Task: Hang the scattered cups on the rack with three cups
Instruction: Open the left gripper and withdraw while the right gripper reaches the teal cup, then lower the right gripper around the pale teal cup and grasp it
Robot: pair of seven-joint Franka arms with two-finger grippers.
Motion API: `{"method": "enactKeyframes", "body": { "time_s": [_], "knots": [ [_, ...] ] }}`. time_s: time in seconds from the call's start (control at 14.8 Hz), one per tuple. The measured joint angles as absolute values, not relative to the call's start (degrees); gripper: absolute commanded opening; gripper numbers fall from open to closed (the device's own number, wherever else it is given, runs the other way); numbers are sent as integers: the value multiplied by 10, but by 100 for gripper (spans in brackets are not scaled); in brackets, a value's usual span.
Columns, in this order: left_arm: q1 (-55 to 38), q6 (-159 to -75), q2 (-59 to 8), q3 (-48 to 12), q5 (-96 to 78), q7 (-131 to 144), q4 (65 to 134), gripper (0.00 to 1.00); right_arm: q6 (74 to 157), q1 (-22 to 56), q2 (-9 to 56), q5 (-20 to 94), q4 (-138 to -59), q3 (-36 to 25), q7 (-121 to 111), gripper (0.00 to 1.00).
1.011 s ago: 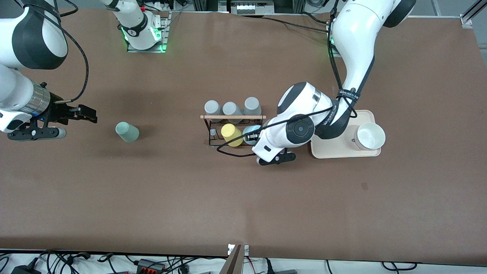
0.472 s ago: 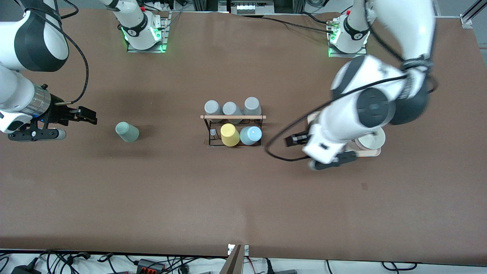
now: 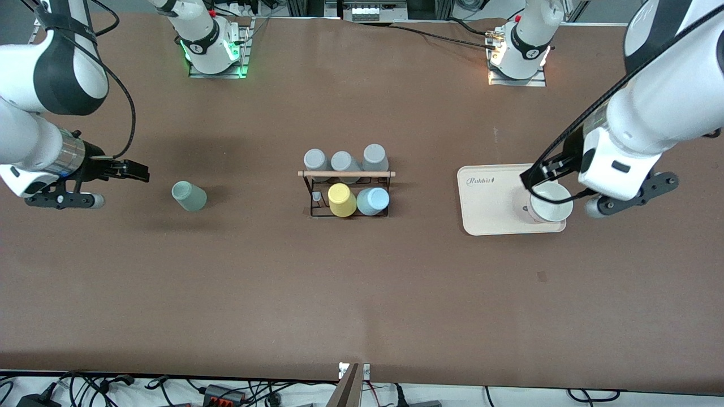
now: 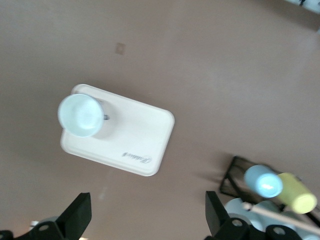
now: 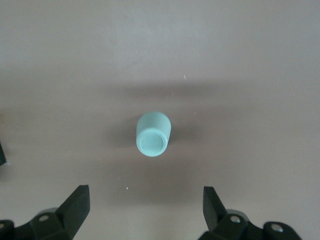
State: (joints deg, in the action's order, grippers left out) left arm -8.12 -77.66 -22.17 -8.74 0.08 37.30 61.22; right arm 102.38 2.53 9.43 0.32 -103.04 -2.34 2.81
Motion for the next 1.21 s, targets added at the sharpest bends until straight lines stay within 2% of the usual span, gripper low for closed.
{"method": "enactKeyframes", "body": {
  "time_s": [0.2, 0.61, 0.81, 1.21],
  "knots": [
    [-76, -793, -176, -89, 2, 348, 689, 100, 1038, 28, 96, 3, -1066, -22, 34, 100],
    [-74, -857, -44, -96, 3, 339, 884, 100, 1176, 32, 109, 3, -1153, -21, 37, 100],
    [-56, -868, -18, -93, 3, 287, 913, 100, 1250, 32, 129, 3, -1189, -21, 37, 100],
    [-27, -876, -21, -44, 2, 149, 916, 100, 1297, 32, 161, 3, -1204, -21, 38, 100]
  ]
}}
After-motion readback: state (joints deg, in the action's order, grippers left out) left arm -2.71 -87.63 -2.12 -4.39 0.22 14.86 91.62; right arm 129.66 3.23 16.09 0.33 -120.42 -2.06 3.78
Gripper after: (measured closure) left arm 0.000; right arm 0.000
